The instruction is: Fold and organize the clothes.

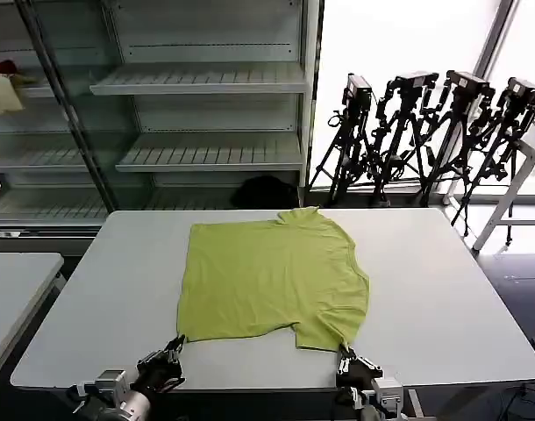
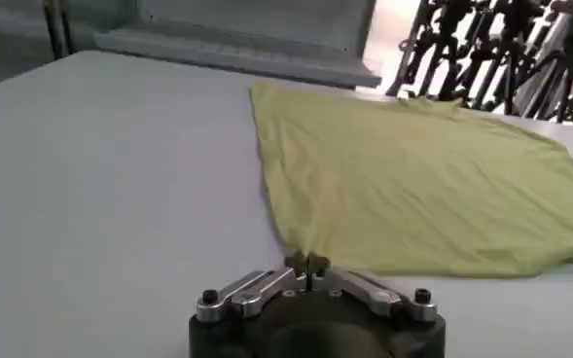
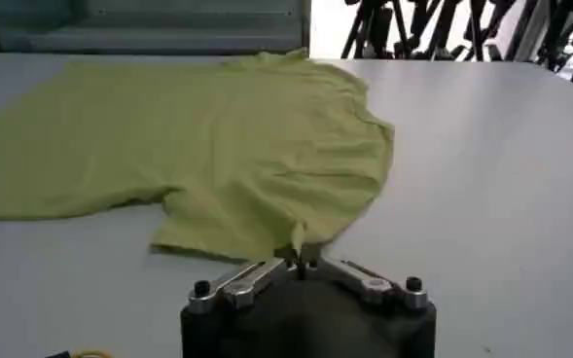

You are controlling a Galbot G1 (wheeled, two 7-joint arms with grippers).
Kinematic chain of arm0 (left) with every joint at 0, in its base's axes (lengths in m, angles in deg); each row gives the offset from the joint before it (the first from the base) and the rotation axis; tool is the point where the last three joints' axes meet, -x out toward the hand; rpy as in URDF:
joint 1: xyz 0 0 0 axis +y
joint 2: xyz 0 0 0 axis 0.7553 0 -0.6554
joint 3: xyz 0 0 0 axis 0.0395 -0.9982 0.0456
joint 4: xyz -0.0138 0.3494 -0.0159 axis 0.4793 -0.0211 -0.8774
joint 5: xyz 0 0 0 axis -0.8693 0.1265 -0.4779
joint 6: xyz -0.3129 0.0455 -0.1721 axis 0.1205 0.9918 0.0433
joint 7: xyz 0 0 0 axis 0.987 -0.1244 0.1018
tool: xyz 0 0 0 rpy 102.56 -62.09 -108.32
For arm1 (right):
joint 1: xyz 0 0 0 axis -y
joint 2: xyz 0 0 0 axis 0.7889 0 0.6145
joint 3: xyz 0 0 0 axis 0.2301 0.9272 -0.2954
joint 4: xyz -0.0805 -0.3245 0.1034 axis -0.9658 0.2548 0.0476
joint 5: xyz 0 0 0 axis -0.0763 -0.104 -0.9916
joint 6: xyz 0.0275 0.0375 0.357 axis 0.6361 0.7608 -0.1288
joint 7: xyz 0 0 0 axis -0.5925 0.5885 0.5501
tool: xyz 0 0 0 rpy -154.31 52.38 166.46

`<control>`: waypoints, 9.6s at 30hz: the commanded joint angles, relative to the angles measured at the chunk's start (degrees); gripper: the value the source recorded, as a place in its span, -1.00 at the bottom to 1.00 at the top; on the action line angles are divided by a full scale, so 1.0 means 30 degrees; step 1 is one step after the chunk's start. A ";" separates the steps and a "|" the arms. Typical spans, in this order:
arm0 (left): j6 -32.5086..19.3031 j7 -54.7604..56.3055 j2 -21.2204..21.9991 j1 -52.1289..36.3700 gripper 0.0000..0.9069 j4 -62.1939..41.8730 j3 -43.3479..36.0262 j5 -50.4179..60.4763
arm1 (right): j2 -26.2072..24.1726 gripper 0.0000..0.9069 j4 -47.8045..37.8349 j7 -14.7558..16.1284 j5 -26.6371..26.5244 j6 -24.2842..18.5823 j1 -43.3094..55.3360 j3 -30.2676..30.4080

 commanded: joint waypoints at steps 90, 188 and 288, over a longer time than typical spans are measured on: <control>0.0133 0.1051 -0.0103 -0.8650 1.00 -0.4398 -0.2223 0.1478 | -0.1636 1.00 -0.6184 0.6530 -0.0294 0.0281 0.8955 -0.0604; 0.0055 -0.0380 0.0586 -0.6349 -0.98 -0.3958 -0.1640 -0.0089 | -0.2918 -1.00 -0.7611 0.9186 -0.2938 -0.1917 0.6584 -0.3062; 0.1730 -0.2584 -0.1764 -0.8898 1.00 -0.5405 -0.0232 -0.1012 | -0.1207 1.00 -1.3319 1.1022 -0.3691 0.0263 1.7793 0.3012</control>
